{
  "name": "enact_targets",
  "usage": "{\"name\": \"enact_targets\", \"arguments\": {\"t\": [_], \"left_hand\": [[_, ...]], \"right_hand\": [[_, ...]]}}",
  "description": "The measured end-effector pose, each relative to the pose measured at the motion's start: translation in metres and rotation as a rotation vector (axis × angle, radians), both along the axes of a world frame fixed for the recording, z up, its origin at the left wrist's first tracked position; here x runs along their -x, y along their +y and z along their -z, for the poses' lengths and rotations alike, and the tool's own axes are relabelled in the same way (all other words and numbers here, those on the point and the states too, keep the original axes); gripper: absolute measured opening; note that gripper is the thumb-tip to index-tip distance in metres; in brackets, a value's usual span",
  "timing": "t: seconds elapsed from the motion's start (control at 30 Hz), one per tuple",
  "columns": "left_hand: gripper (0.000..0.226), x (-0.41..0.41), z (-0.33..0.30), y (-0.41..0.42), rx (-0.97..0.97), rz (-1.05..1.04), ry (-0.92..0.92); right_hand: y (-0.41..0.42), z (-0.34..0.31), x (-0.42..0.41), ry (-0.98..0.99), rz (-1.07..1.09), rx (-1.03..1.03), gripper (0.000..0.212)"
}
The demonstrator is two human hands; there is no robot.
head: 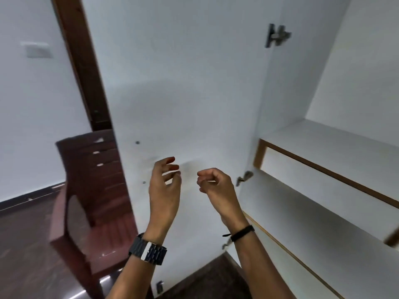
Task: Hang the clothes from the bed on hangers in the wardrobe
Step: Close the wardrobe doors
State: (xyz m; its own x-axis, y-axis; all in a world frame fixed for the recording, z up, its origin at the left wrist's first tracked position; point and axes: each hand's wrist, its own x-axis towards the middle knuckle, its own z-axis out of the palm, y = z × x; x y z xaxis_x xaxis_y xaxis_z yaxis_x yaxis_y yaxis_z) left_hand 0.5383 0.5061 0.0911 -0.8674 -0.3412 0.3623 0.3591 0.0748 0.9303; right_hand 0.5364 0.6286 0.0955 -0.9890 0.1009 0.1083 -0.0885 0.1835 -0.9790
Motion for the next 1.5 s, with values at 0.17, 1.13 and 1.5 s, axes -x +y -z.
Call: {"name": "enact_targets", "arguments": {"t": [0.17,1.13,1.5], "left_hand": [[0.037,0.042,-0.006,-0.090,-0.182,-0.379,0.078],[0.039,-0.013,0.009,-0.062,-0.222,0.016,-0.037],[0.059,-0.117,0.024,0.083,0.043,0.293,0.087]], "right_hand": [[-0.091,-0.002,0.051,0.151,-0.060,-0.061,0.029],[-0.097,0.026,-0.018,0.248,0.056,-0.154,0.045],[0.047,0.017,-0.118,0.294,0.418,0.016,0.031]]}}
